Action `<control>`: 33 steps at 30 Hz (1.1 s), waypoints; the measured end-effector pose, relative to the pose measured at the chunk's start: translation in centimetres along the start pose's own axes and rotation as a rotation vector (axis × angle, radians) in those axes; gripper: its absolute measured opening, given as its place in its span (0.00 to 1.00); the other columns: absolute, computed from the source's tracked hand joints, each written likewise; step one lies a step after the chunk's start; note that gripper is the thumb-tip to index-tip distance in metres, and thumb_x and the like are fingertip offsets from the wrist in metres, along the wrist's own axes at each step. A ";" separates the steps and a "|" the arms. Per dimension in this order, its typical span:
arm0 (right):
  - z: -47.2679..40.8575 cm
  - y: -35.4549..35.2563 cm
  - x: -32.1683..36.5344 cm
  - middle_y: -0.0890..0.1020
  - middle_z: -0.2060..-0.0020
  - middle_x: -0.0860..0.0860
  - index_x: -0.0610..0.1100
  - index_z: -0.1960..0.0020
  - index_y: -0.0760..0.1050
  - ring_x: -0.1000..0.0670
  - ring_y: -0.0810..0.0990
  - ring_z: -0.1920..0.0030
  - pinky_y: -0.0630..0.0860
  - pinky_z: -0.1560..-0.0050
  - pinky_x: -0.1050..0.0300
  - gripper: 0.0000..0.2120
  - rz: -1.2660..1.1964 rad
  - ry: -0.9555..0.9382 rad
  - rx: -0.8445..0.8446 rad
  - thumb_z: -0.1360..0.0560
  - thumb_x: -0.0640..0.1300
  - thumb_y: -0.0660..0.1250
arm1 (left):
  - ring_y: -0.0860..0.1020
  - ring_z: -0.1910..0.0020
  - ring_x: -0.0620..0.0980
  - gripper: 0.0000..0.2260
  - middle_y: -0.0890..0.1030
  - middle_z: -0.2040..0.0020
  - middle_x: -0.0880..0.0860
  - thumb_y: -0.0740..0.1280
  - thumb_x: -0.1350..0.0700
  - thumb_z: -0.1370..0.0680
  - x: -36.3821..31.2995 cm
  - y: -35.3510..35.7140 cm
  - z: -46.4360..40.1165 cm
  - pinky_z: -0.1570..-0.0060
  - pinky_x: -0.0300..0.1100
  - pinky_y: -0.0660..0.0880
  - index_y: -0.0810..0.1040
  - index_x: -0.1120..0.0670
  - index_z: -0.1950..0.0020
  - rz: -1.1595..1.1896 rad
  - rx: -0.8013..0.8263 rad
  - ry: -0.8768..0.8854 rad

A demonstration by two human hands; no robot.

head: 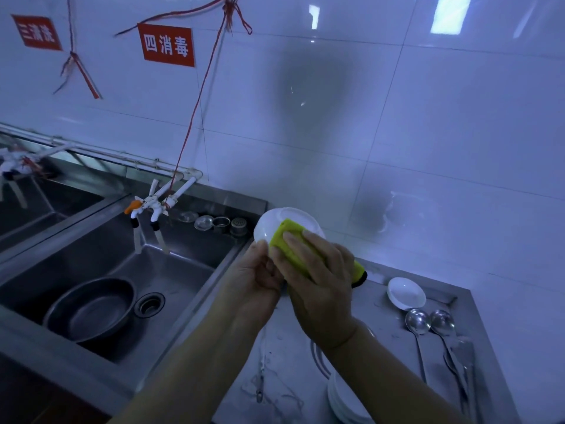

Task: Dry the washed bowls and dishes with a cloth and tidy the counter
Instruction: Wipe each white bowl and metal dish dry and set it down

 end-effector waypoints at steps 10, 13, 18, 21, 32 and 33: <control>2.9 -0.6 -5.3 0.75 0.38 0.43 0.41 0.39 0.77 0.44 0.72 0.37 0.69 0.36 0.50 0.13 -0.421 0.497 -0.089 0.21 0.37 0.60 | 0.76 0.41 0.59 0.14 0.79 0.41 0.63 0.56 0.59 0.19 1.9 -0.3 -0.4 0.47 0.57 0.72 0.73 0.62 0.37 0.120 -0.021 -0.046; 3.3 0.0 -7.7 0.77 0.40 0.47 0.41 0.39 0.76 0.53 0.74 0.38 0.69 0.37 0.62 0.15 -0.704 0.809 -0.066 0.21 0.32 0.58 | 0.77 0.41 0.58 0.16 0.79 0.39 0.61 0.56 0.57 0.20 2.1 -0.5 -0.3 0.53 0.52 0.75 0.73 0.61 0.36 0.036 0.017 -0.051; 2.4 0.4 -9.4 0.79 0.44 0.52 0.47 0.40 0.77 0.60 0.76 0.43 0.70 0.44 0.70 0.17 -0.756 0.907 0.109 0.20 0.31 0.58 | 0.76 0.40 0.55 0.16 0.78 0.39 0.58 0.53 0.58 0.18 1.1 -0.6 -0.3 0.49 0.48 0.75 0.71 0.61 0.34 -0.242 0.082 0.082; 1.5 0.4 -10.0 0.80 0.45 0.51 0.49 0.42 0.78 0.59 0.77 0.44 0.70 0.45 0.69 0.16 -0.730 0.874 0.168 0.21 0.34 0.58 | 0.79 0.52 0.51 0.12 0.82 0.52 0.56 0.52 0.61 0.19 0.2 -0.1 -0.3 0.55 0.43 0.77 0.74 0.61 0.46 -0.432 0.114 0.180; 0.9 -1.3 -9.9 0.81 0.45 0.51 0.45 0.42 0.81 0.49 0.74 0.46 0.69 0.43 0.63 0.15 -0.368 0.523 0.412 0.24 0.37 0.60 | 0.74 0.64 0.46 0.12 0.77 0.60 0.53 0.54 0.63 0.19 2.2 0.9 -1.8 0.66 0.36 0.70 0.75 0.55 0.56 -1.051 0.209 0.248; 1.6 -1.7 -10.8 0.81 0.46 0.50 0.45 0.42 0.81 0.49 0.75 0.46 0.70 0.43 0.62 0.15 -0.397 0.589 0.399 0.23 0.36 0.60 | 0.74 0.61 0.49 0.12 0.76 0.57 0.55 0.54 0.63 0.19 2.8 0.9 -2.0 0.63 0.39 0.69 0.76 0.55 0.54 -1.049 0.208 0.228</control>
Point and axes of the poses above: each hand's wrist, its own z-axis away from the middle knuckle, its own y-axis out of the palm, x = y × z, the point moved 7 cm from there along -z, towards the middle knuckle
